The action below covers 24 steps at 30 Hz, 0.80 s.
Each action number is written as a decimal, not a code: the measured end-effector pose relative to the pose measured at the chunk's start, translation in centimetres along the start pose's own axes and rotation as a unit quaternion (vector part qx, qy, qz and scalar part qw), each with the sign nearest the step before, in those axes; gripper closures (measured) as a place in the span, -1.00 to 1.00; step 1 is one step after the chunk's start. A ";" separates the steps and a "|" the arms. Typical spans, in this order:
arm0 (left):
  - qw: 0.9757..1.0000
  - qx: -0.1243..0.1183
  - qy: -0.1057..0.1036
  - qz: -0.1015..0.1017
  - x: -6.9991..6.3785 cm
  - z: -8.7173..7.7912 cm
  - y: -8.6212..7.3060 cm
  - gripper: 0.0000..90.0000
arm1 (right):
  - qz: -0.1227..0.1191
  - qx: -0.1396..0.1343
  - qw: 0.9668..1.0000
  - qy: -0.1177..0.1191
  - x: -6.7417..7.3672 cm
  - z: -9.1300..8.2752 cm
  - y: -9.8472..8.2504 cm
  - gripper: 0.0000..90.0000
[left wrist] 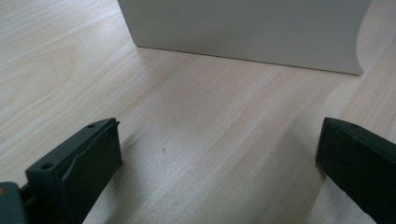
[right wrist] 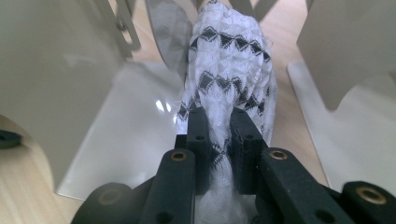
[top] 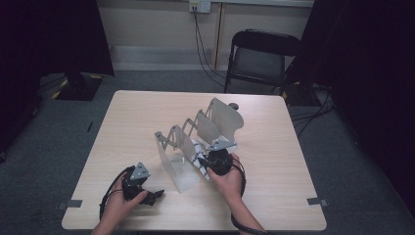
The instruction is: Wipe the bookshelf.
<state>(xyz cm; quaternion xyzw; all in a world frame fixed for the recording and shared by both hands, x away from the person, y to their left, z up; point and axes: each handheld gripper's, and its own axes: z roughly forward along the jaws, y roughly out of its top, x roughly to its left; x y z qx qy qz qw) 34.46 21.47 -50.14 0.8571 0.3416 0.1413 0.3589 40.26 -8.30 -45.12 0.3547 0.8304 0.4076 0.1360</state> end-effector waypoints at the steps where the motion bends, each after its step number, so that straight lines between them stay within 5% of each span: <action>1: 1.000 0.000 0.000 0.000 0.0 0.0 0.0 -1.00 | -0.004 -0.005 1.000 0.000 0.1 -0.3 0.3 0.78; 14: 1.000 0.000 0.000 0.000 0.0 0.0 0.0 -1.00 | -0.028 -0.068 0.997 -0.025 0.6 -4.7 5.7 0.78; 24: 1.000 0.000 0.000 0.000 0.0 0.0 0.0 -1.00 | -0.043 -0.080 0.995 -0.028 1.2 -5.8 6.6 0.78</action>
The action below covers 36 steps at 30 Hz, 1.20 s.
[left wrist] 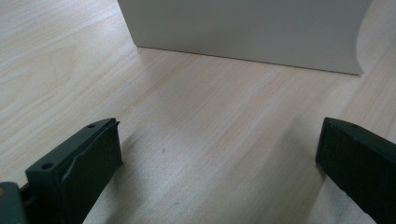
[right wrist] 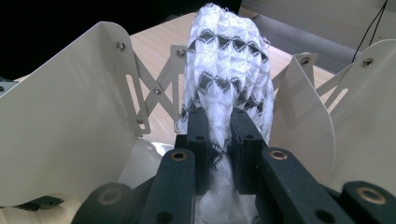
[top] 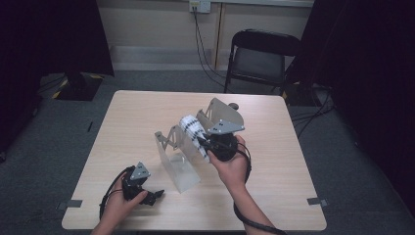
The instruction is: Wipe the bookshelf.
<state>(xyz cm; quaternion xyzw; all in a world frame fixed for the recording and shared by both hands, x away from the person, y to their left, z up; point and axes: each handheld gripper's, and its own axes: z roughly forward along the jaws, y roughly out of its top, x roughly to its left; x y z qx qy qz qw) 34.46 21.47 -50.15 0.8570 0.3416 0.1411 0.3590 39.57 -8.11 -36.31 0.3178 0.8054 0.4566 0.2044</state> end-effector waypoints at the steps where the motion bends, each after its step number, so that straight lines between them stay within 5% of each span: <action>1: 1.000 0.000 0.000 0.000 0.0 0.0 0.0 -1.00 | -0.003 0.002 1.000 -0.001 0.1 0.1 -0.1 0.78; 25: 1.000 0.000 0.000 0.000 0.0 0.0 0.0 -1.00 | 0.026 0.091 0.995 0.018 1.1 3.7 -8.4 0.77; 36: 1.000 0.000 0.000 0.000 0.0 0.0 0.0 -1.00 | 0.032 0.111 0.993 0.023 0.9 4.4 -11.0 0.76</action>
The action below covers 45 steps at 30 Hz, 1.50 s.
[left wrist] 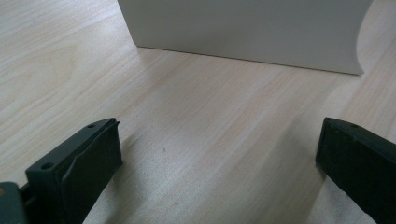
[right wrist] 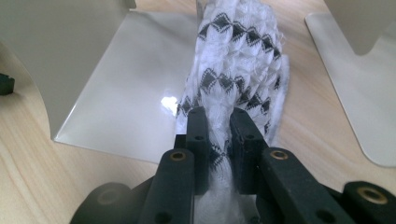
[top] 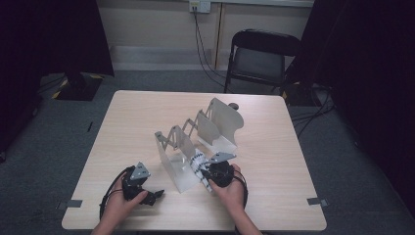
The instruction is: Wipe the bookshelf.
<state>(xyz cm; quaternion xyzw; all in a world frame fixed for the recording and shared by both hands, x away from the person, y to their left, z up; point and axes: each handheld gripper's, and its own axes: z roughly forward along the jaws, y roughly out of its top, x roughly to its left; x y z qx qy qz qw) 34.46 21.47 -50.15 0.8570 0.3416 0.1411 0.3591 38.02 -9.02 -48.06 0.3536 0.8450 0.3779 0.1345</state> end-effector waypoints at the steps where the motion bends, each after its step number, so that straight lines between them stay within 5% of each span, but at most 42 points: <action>1: 1.000 0.000 0.000 0.000 0.0 0.0 0.0 -1.00 | 0.001 -0.001 1.000 0.000 0.0 0.0 -0.1 0.76; 17: 1.000 0.000 0.000 0.000 0.0 0.0 0.0 -1.00 | -0.006 -0.004 1.000 0.011 0.0 -1.9 -2.1 0.76; 27: 1.000 0.000 0.000 -0.001 0.0 0.0 0.0 -1.00 | -0.018 -0.002 0.999 0.032 1.3 -2.7 -2.8 0.77; 36: 1.000 0.000 0.000 -0.001 0.0 0.0 0.0 -1.00 | -0.043 0.003 0.998 0.054 2.9 -1.8 -2.1 0.76; 45: 1.000 0.000 0.001 -0.001 0.0 0.0 0.0 -1.00 | -0.020 -0.005 0.999 0.041 2.9 0.5 -0.1 0.77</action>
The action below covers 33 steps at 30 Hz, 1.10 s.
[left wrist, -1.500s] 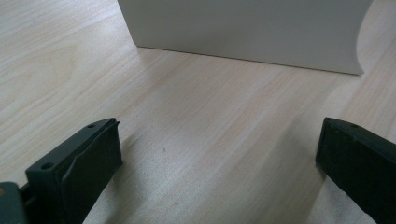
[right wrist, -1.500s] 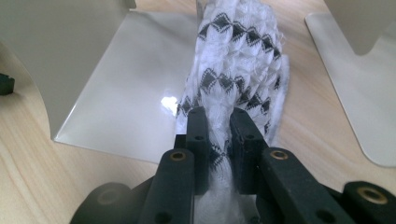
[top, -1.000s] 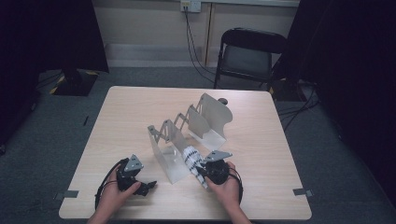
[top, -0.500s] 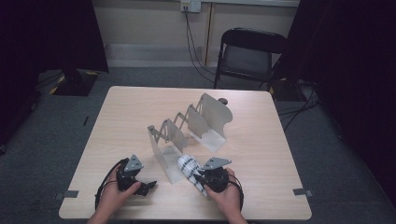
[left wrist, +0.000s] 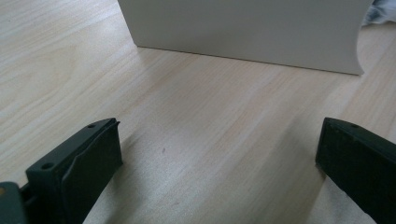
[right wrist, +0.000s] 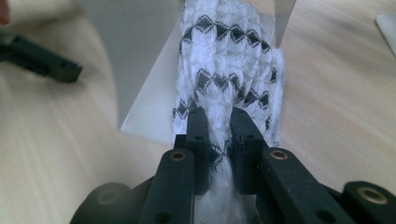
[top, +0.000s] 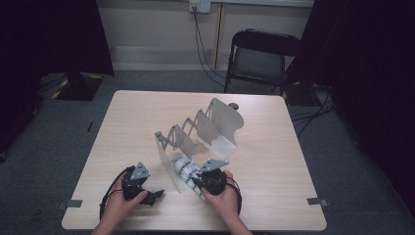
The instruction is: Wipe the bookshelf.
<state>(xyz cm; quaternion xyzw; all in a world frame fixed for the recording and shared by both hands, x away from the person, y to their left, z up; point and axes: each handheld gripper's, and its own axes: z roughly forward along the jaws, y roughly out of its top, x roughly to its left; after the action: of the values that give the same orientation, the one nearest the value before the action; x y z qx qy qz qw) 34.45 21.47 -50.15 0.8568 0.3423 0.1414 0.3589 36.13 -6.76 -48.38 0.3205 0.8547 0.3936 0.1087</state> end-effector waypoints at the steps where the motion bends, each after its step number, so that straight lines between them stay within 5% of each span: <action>1: 1.000 0.000 0.000 0.000 0.0 0.0 0.0 -1.00 | 0.006 -0.001 1.000 -0.004 -0.1 0.2 0.3 0.77; 9: 1.000 0.000 0.000 0.000 0.0 0.0 0.0 -1.00 | 0.022 -0.015 0.999 -0.027 -0.7 1.3 2.0 0.77; 33: 1.000 0.000 0.000 0.000 0.0 0.0 0.0 -1.00 | 0.012 -0.111 0.992 -0.050 -0.9 -4.9 8.2 0.78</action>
<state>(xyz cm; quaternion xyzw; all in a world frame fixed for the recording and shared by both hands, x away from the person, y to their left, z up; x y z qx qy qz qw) 34.45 21.46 -50.15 0.8568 0.3422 0.1412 0.3591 38.49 -6.37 -39.09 0.3361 0.7953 0.4707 0.1817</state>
